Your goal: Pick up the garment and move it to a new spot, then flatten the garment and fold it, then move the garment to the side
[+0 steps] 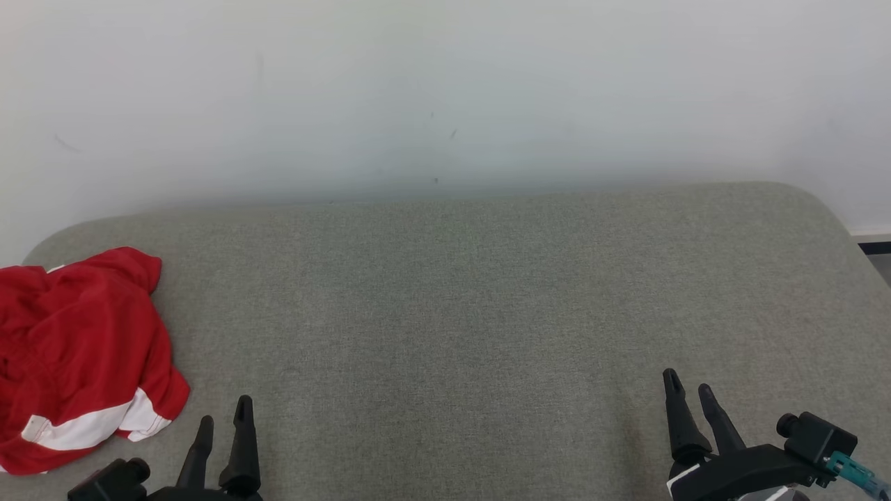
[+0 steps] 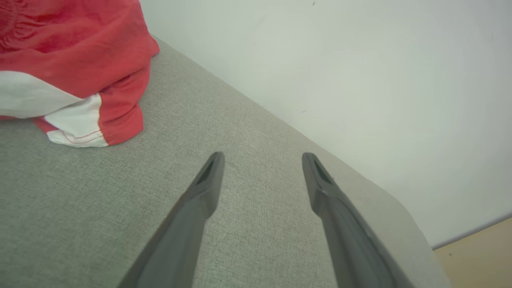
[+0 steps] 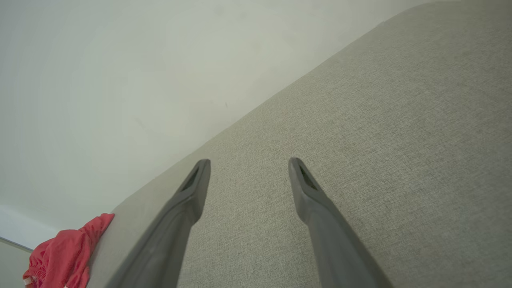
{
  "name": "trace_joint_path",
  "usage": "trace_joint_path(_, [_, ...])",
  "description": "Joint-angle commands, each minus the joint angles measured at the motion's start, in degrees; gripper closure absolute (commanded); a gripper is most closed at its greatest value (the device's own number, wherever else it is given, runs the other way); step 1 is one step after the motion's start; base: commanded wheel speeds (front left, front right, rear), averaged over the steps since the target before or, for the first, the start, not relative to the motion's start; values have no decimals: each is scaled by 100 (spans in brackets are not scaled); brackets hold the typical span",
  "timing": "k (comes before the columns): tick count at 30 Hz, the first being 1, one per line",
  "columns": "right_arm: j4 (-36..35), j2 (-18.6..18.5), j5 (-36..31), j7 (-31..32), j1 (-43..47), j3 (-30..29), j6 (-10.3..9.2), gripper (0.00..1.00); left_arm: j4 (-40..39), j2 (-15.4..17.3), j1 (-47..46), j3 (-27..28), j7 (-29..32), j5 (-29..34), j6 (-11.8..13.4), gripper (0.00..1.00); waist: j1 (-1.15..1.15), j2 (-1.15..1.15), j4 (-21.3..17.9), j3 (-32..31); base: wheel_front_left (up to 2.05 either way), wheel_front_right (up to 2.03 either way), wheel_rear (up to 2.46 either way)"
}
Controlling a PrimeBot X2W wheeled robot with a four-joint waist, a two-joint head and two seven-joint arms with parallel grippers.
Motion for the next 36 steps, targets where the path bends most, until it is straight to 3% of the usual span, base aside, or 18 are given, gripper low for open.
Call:
trace_joint_path(1, [-39, -22, -165, -26, -72, 12, -5, 0, -63, 57, -37, -6, -52, 161, 24, 0, 0, 0, -1, -4, 0, 0, 0])
trace_joint_path(36, [196, -28, -1986, -260, -2, 253, -9, 0, 229, 51, 68, -56, -544, 2066, 157, 0, 0, 0, -50, -200, 0, 0, 0])
